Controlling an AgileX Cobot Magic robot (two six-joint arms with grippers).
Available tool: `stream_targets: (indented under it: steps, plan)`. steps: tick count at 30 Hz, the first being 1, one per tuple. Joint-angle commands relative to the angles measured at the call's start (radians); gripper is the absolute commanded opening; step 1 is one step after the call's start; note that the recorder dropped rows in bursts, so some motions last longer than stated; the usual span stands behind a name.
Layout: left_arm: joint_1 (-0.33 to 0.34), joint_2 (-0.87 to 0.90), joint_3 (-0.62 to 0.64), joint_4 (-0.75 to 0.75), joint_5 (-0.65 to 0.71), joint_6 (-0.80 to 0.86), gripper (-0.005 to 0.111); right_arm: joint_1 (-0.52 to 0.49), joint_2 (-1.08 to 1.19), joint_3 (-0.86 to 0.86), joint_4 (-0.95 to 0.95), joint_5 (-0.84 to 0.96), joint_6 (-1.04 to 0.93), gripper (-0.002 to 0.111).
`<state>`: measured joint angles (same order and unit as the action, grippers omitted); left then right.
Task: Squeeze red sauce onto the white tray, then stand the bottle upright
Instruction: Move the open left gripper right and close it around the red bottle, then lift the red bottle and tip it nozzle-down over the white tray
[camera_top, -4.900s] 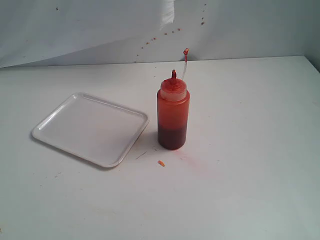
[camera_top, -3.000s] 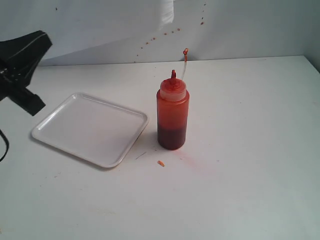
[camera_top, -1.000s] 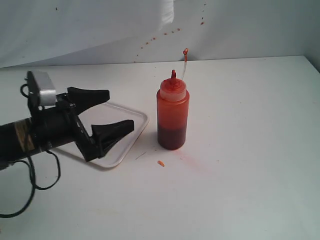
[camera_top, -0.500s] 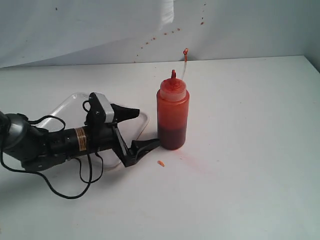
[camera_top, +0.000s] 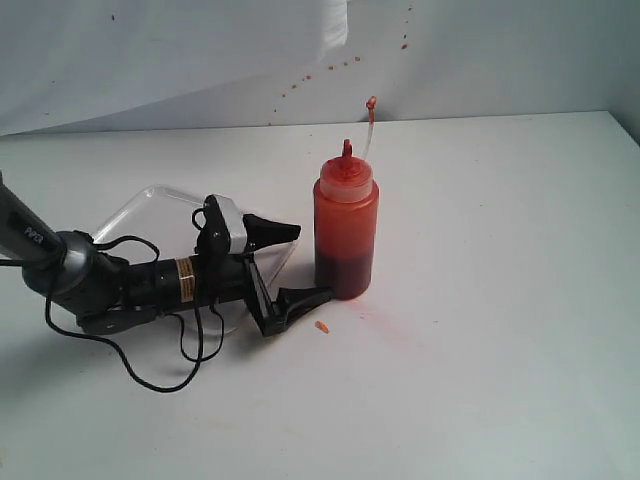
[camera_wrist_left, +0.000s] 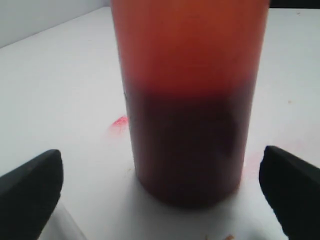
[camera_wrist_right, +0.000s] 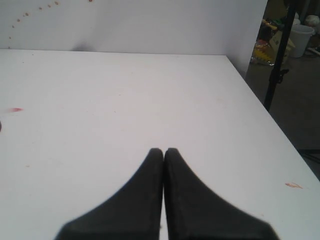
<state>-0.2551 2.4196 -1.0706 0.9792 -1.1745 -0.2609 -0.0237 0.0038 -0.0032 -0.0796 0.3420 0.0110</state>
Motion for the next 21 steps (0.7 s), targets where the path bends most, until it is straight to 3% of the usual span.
stream_targets:
  steps: [1,4,7,9,15,17,21]
  plan:
    - [-0.028,0.031,-0.044,0.008,-0.047,-0.050,0.105,0.003,-0.004,0.003,0.004,-0.002,-0.003,0.000]
    - [-0.091,0.049,-0.099,0.006,-0.047,-0.053,0.105,0.003,-0.004,0.003,0.004,-0.002,-0.003,0.000]
    - [-0.137,0.049,-0.143,-0.011,0.124,-0.053,0.105,0.003,-0.004,0.003,0.004,-0.002,-0.003,0.000]
    - [-0.166,0.049,-0.166,-0.041,0.159,-0.053,0.105,0.003,-0.004,0.003,0.004,-0.002,-0.003,0.000]
    - [-0.180,0.049,-0.169,-0.231,0.162,-0.053,0.104,0.003,-0.004,0.003,0.004,-0.002,-0.003,0.000]
    - [-0.180,0.049,-0.169,-0.233,0.162,-0.053,0.096,0.003,-0.004,0.003,0.004,-0.002,-0.003,0.000]
    - [-0.180,0.049,-0.169,-0.226,0.162,-0.053,0.054,0.003,-0.004,0.003,0.004,-0.002,-0.003,0.000]
